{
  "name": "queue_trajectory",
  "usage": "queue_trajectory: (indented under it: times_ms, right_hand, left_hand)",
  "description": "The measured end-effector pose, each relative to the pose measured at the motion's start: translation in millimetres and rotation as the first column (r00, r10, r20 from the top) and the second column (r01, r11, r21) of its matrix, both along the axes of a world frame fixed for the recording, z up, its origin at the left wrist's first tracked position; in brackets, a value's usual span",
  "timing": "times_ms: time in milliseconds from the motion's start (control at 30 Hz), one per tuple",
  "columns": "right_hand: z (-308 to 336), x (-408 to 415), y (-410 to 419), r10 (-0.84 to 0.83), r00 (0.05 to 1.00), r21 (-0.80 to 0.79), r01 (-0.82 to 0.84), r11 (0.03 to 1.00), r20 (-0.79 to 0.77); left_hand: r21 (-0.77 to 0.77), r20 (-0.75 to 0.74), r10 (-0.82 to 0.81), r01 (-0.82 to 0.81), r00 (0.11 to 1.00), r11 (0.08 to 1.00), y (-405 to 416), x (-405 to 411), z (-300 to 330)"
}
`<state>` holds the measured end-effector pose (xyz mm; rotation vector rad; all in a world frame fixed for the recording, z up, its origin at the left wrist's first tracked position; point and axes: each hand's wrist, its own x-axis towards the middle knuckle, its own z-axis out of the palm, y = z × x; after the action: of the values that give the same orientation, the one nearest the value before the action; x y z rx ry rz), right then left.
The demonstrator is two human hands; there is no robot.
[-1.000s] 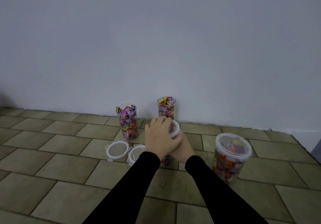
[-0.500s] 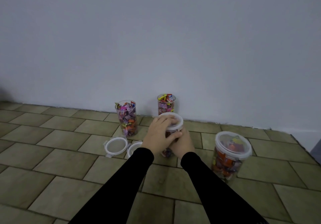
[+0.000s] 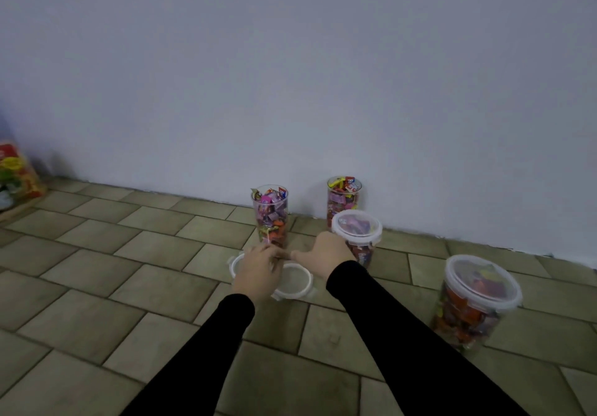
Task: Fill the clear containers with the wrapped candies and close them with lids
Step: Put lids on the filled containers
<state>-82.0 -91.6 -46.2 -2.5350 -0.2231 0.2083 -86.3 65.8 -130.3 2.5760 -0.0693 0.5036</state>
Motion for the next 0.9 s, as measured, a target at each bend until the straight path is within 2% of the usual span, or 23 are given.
queue_trajectory:
  times_ms: [100,233,300,467,633,733,833,900]
  right_hand:
    - [1,10,25,-0.006,0.999,0.079,0.004,0.997,0.034]
    - [-5,33,53,-0.021,0.999,0.157,0.017,0.987,0.026]
    - [-12,49,66,-0.041,0.999,0.178,0.035,0.983,0.03]
    - [-26,77,90,-0.151,0.988,0.367,0.13,0.921,0.03]
    - [-30,93,105,-0.188,0.981,0.569,0.134,0.812,0.037]
    - [-33,99,109,-0.198,0.979,0.62,0.125,0.774,0.051]
    - [-37,103,110,-0.218,0.974,0.633,0.131,0.763,0.06]
    - [-36,104,107,-0.216,0.975,0.627,0.132,0.768,0.059]
  left_hand:
    - [0.074,-0.152,0.037,-0.026,0.988,0.997,27,-6,-5]
    - [0.241,-0.251,0.113,-0.051,0.961,0.969,58,-5,-9]
    - [0.322,-0.293,0.111,-0.011,0.95,0.947,70,-1,-9]
    - [0.477,-0.381,0.067,0.134,0.922,0.869,88,11,-8]
    - [0.41,-0.381,-0.077,0.243,0.921,0.879,109,22,-13]
    - [0.351,-0.355,-0.196,0.324,0.914,0.879,121,27,-13]
    - [0.185,-0.232,-0.306,0.35,0.923,0.918,133,31,-14]
    - [0.062,-0.159,-0.314,0.327,0.936,0.943,134,32,-9]
